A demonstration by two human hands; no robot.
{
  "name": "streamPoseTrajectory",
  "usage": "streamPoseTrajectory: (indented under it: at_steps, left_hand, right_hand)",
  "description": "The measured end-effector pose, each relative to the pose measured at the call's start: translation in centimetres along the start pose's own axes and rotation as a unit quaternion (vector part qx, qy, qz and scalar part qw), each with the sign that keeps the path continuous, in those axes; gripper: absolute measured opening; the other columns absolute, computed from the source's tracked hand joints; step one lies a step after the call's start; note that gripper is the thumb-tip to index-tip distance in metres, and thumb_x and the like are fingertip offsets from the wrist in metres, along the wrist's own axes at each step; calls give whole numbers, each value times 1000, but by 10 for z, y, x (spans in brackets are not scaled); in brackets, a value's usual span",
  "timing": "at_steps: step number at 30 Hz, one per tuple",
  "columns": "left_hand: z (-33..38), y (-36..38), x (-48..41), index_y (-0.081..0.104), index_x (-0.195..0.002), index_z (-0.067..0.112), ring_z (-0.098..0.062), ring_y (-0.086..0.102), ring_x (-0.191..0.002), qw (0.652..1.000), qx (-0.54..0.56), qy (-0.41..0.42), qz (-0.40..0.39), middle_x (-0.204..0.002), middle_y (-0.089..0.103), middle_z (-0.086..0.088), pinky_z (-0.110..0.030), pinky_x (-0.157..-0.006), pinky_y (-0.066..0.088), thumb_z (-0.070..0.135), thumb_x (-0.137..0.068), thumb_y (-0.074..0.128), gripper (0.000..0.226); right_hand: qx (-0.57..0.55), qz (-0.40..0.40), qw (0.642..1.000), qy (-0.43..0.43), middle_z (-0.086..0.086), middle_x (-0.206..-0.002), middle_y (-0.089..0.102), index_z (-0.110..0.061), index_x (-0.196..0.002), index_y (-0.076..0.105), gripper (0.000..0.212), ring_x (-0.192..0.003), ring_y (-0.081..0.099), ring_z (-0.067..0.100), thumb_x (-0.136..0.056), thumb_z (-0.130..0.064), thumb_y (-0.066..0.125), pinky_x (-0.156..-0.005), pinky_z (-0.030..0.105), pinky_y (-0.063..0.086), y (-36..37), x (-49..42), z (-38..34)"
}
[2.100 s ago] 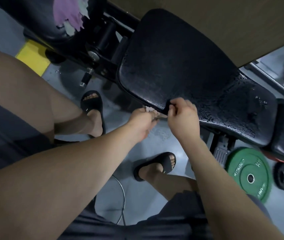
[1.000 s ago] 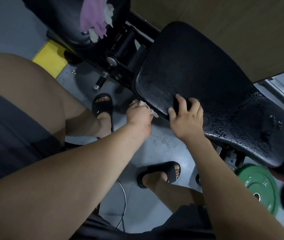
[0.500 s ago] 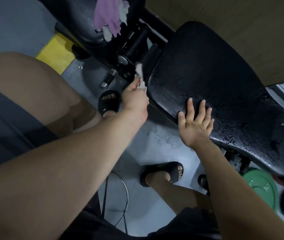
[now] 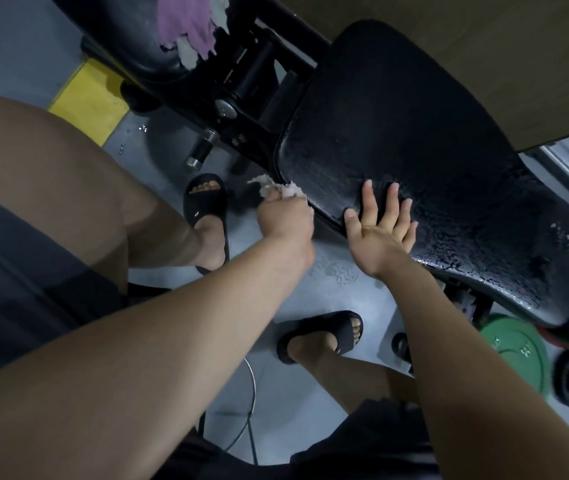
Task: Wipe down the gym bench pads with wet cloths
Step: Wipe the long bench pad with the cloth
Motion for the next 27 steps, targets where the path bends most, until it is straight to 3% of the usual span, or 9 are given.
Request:
streamPoseTrajectory:
  at_steps: [5,10,13,17,19,21,24,26,27]
  left_hand:
    - [-45,14,13,50,-73,18,-12,50,-57,999,36,0,-24,-61,52,5,-22,-57,43,0,-100,48,33]
    - [-62,17,22,63,-91,11,-18,57,-78,990,1,-83,-110,-82,65,-5,-30,-73,44,-5,-95,47,23]
    - [-52,14,25,61,-92,6,-14,51,-59,991,39,-76,-104,-65,58,-3,-26,-63,43,-8,-98,45,22]
    - [-9,-1,11,48,-72,12,-13,37,-38,992,111,-15,-52,-49,42,-2,-25,-46,37,2,-104,49,33]
    - [14,-12,4,54,-76,10,-15,42,-44,995,98,17,-28,-58,48,-4,-26,-48,36,-5,-98,49,27]
    - [28,-22,0,69,-99,6,-14,54,-61,994,43,97,-20,-75,61,-1,-25,-53,46,-5,-96,51,21]
    - [25,-34,-5,55,-145,21,-5,66,-104,974,-90,201,-56,-120,70,9,-9,-89,50,4,-99,57,49]
    - [17,-38,-8,51,-148,24,-5,63,-114,960,-159,224,-53,-129,66,7,-2,-93,44,11,-96,62,54]
    - [16,-38,-12,56,-141,24,-9,65,-110,958,-172,226,-46,-127,67,2,-10,-97,48,18,-91,65,51]
  right_hand:
    - [-10,-1,1000,-5,-7,-163,-35,-53,-154,-16,61,-150,-34,23,-103,-62,16,-121,49,-19,-1,-1,0]
    - [-25,-5,1000,-2,-9,-164,-33,-55,-154,-12,61,-150,-34,21,-103,-62,20,-122,48,-19,-3,1,1]
    - [-28,-12,1000,3,-10,-163,-33,-56,-154,-11,61,-150,-33,20,-103,-62,22,-122,47,-19,-8,3,-2]
    - [-42,-9,999,16,-10,-166,-27,-54,-156,-3,62,-152,-27,21,-103,-58,30,-123,48,-15,-13,9,-9]
    - [-56,21,998,10,-7,-168,-16,-50,-157,9,64,-154,-17,24,-100,-51,40,-124,50,-8,-18,11,-15]
    - [-54,61,997,0,-2,-168,-3,-44,-155,20,63,-154,-4,27,-98,-48,46,-125,52,1,-26,8,-22]
    - [-41,85,996,9,0,-168,1,-47,-157,16,61,-155,-3,26,-100,-56,38,-125,49,0,-29,-5,-31]
    - [-40,104,994,19,2,-170,-4,-48,-158,8,63,-156,-8,27,-101,-60,31,-125,50,-2,-18,-13,-36]
    - [-39,125,991,21,2,-170,-5,-48,-158,6,63,-156,-9,28,-102,-61,29,-126,51,-3,-10,-16,-37]
Point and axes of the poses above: each hand's wrist, its own x-axis away from the middle knuckle, its own y-axis out of the palm, z = x × y, the point moved 1 cm from there along -x, towards the middle knuckle
